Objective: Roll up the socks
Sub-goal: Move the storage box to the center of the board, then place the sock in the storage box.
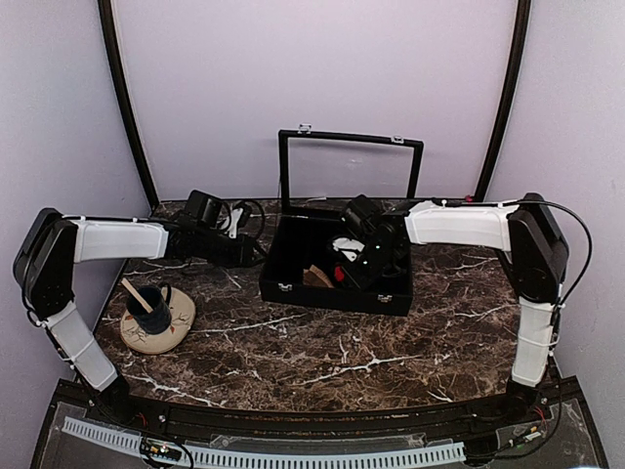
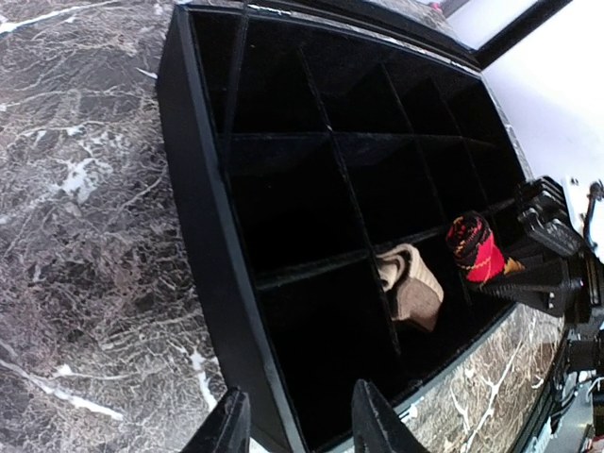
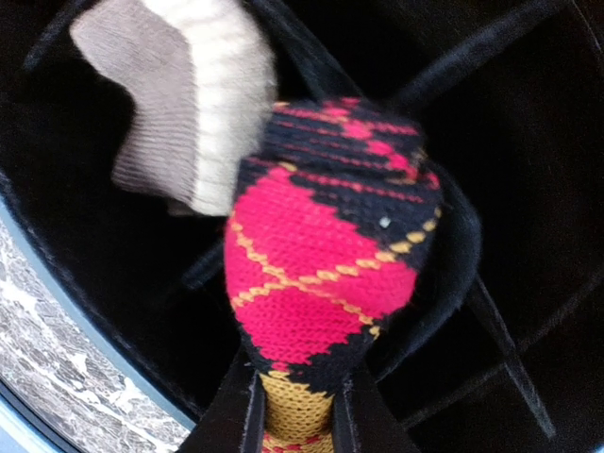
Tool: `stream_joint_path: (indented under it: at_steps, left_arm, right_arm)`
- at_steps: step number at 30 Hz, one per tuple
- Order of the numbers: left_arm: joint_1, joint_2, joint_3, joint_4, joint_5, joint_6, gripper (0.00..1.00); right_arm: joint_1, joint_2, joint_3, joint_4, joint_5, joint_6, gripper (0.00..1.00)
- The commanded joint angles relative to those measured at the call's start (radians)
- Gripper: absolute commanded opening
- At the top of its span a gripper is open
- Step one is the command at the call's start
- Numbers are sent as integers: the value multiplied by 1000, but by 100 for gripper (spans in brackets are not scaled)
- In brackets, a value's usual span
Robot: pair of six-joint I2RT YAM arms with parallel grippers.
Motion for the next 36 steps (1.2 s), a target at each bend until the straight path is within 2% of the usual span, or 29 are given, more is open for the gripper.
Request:
stream_joint_path:
  at_steps: [1, 10, 36]
  left_arm:
    - [-11, -59, -27, 2, 37, 28, 39]
    - [-19, -101, -61, 18, 10, 36, 39]
    - [-35, -99, -52, -2, 13, 75, 39]
  right_arm:
    - [28, 0, -39, -266, 22, 51, 0]
    - [28, -36, -46, -302, 57, 79, 0]
    - [17, 243, 141, -406, -17, 11, 0]
